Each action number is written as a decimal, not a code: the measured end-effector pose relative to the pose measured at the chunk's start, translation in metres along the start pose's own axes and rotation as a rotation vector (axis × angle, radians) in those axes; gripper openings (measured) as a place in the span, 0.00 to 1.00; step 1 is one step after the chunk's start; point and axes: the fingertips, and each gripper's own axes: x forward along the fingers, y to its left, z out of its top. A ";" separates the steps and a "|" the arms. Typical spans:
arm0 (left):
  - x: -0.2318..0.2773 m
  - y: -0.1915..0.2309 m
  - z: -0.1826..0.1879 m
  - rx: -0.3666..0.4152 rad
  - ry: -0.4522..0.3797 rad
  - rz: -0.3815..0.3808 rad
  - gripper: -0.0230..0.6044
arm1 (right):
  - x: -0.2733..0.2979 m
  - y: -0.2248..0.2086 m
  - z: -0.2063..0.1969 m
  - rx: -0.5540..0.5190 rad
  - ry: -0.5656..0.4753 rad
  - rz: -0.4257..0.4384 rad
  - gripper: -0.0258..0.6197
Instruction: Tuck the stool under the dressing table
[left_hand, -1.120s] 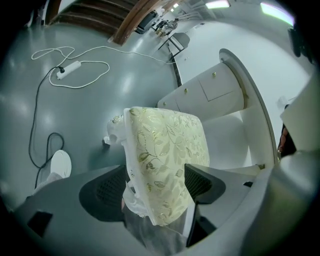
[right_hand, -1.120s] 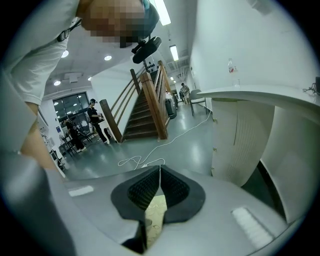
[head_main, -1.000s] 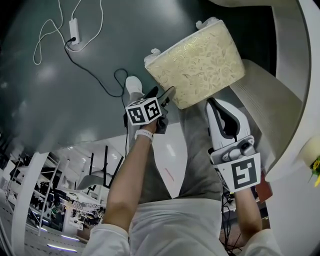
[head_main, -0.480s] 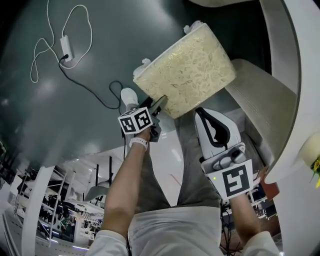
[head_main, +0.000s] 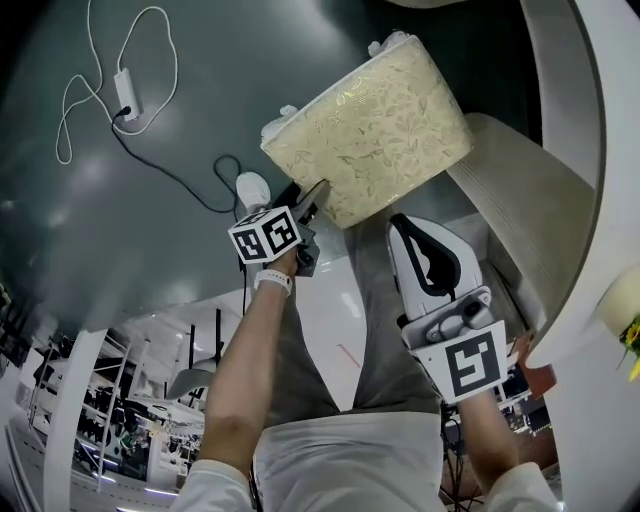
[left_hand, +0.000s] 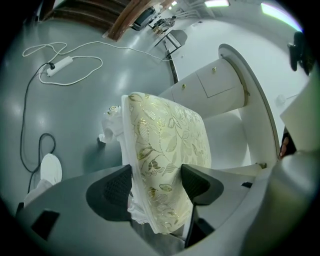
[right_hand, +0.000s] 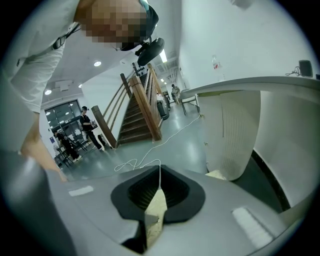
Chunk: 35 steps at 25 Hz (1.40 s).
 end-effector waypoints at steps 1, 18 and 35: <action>0.000 0.000 0.002 0.007 -0.003 -0.003 0.55 | -0.003 0.003 -0.005 -0.008 0.003 0.004 0.07; 0.061 -0.070 0.046 0.042 -0.020 -0.055 0.54 | -0.010 -0.042 0.018 0.048 -0.032 -0.045 0.07; 0.126 -0.133 0.068 0.025 -0.039 -0.119 0.52 | -0.017 -0.087 0.015 0.073 -0.027 -0.085 0.07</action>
